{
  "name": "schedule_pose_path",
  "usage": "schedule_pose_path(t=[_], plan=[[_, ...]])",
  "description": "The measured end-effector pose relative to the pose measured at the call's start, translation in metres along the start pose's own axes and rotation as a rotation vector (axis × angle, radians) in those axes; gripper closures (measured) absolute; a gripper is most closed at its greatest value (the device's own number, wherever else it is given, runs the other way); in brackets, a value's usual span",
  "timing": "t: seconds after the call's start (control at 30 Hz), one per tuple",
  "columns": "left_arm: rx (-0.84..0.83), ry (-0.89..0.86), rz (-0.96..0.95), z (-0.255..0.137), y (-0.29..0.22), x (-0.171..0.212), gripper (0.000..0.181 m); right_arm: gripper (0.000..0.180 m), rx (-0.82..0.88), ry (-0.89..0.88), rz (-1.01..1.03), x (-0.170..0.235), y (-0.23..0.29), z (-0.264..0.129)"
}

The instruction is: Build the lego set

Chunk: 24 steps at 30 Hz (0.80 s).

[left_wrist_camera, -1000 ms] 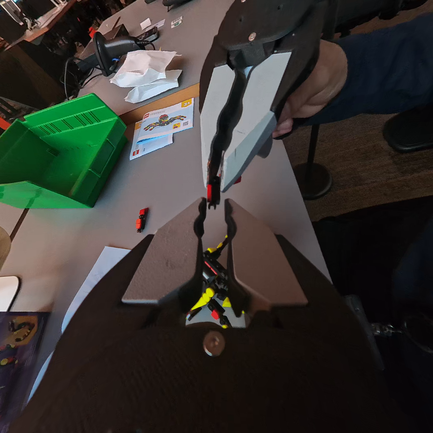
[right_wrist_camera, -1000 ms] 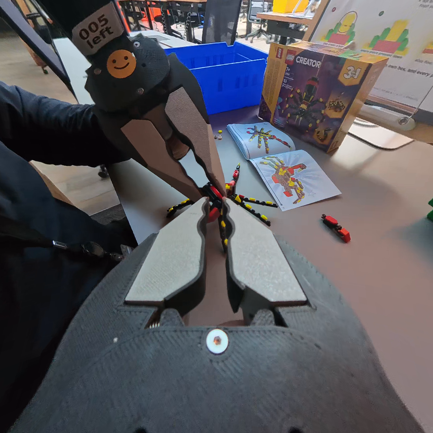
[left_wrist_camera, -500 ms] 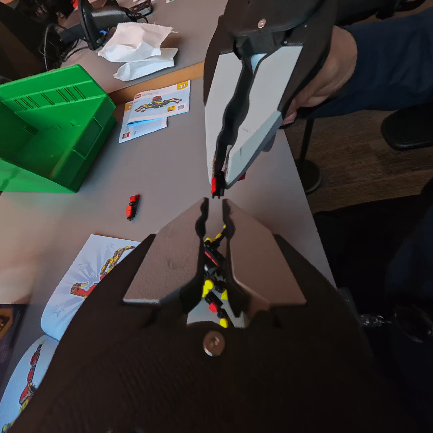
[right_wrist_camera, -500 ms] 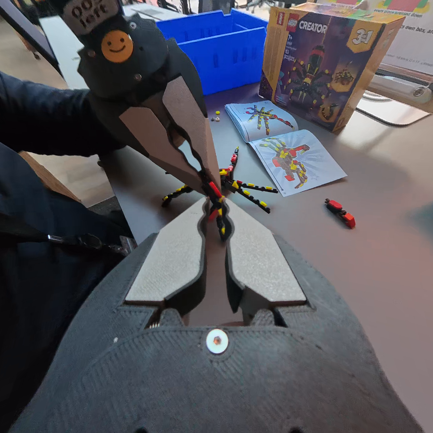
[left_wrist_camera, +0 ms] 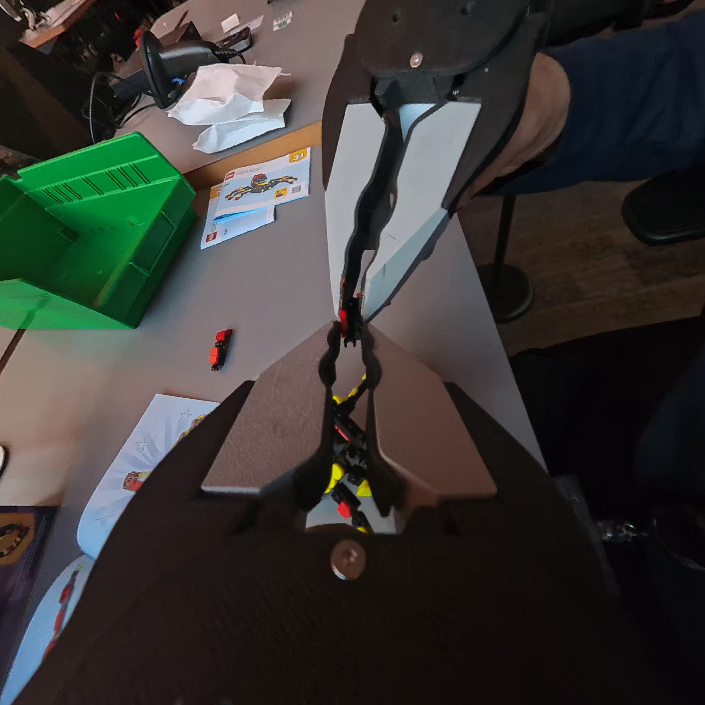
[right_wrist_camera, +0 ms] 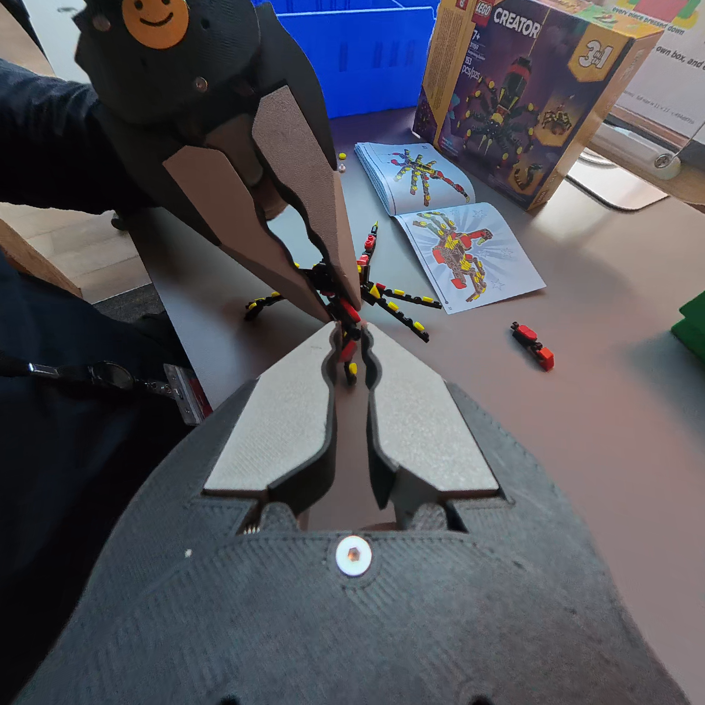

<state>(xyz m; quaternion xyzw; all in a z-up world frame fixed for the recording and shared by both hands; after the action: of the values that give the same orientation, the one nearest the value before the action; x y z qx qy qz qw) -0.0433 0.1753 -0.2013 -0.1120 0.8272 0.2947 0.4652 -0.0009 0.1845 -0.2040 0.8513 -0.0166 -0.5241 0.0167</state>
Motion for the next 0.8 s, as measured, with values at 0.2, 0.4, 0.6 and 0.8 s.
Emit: schedule_pose_path(t=[0.2, 0.4, 0.6, 0.8], plan=[[0.048, -0.073, -0.148, 0.0, 0.005, -0.002, 0.173, 0.172, -0.047, -0.093, -0.007, -0.005, 0.0, -0.007], [0.03, -0.141, -0.251, -0.005, 0.016, -0.01, 0.173, 0.157, -0.032, -0.111, -0.041, -0.012, 0.002, -0.015], [0.076, -0.172, -0.332, -0.007, 0.017, -0.013, 0.173, 0.165, 0.064, -0.191, -0.139, -0.027, 0.002, -0.015], [0.126, -0.198, -0.347, -0.01, 0.013, -0.014, 0.172, 0.166, -0.017, -0.202, -0.13, -0.026, 0.006, -0.017]])
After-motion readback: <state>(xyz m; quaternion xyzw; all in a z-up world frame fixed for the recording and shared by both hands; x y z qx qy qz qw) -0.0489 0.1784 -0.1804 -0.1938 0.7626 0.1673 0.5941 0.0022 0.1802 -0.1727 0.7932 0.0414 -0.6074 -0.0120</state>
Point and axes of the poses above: each gripper's, where its closed fingertips meet, z out along the fingers, x out of its underside, y = z × x across the jaws, the point moved 3 cm from there along -z, back along the fingers, and after that the axes turned 13 degrees about -x, right-handed, at the moved point
